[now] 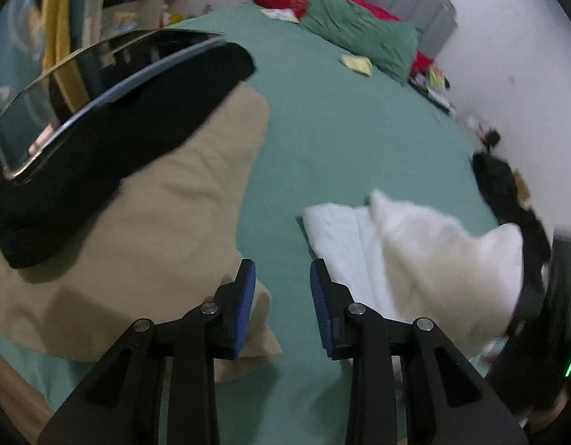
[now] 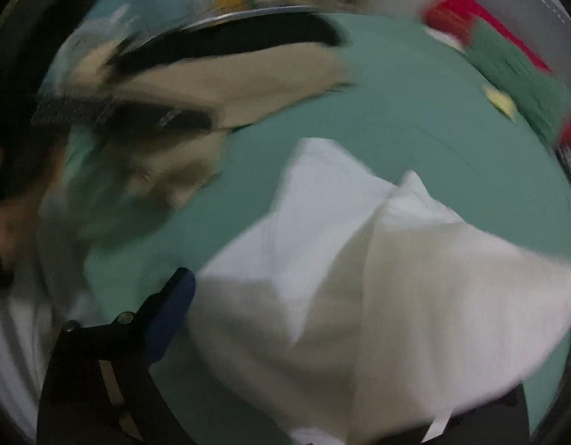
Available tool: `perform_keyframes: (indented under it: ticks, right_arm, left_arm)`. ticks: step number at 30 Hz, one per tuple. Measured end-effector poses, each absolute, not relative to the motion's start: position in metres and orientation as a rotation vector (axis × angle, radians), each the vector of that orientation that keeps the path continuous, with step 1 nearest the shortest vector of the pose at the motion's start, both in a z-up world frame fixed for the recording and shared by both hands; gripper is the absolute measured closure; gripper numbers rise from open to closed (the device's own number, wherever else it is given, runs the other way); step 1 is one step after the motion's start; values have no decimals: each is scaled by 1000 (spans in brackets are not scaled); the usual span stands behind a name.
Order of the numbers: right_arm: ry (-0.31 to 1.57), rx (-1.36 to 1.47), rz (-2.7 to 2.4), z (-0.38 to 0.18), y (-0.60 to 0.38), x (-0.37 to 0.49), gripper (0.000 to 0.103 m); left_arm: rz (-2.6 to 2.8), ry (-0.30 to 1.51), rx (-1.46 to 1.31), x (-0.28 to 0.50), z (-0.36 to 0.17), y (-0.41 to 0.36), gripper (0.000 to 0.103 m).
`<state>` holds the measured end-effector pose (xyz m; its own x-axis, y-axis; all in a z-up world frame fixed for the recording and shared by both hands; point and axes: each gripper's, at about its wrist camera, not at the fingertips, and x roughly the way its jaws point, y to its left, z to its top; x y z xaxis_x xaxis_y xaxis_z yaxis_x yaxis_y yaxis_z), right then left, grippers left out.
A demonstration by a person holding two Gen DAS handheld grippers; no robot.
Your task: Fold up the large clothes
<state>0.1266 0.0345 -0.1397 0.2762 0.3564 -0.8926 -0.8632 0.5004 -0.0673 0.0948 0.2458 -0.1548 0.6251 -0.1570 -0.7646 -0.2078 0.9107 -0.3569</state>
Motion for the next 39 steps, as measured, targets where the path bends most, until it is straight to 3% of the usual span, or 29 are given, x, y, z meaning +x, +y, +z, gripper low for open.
perform_keyframes:
  ticks: [6, 9, 13, 19, 24, 30, 35, 39]
  right_arm:
    - [882, -697, 1092, -130, 33, 81, 7]
    - [822, -677, 1080, -117, 10, 71, 7]
    - [819, -564, 980, -104, -38, 82, 7]
    - [884, -253, 768, -96, -140, 132, 7]
    - [958, -73, 584, -117, -202, 168, 7]
    - [1010, -6, 537, -144, -220, 187, 7]
    - [1007, 34, 550, -146, -223, 190, 7]
    - [1010, 75, 533, -148, -229, 192, 7]
  left_arm:
    - [27, 845, -475, 100, -145, 246, 70]
    - [-75, 807, -516, 102, -138, 230, 58]
    - [-202, 772, -477, 113, -130, 194, 52]
    - [-267, 966, -302, 141, -164, 139, 52]
    - [-128, 1076, -256, 163, -191, 138, 52]
    - [103, 989, -309, 199, -181, 179, 52]
    - [161, 719, -385, 187, -133, 202, 52]
    - [-108, 791, -376, 168, -134, 179, 52]
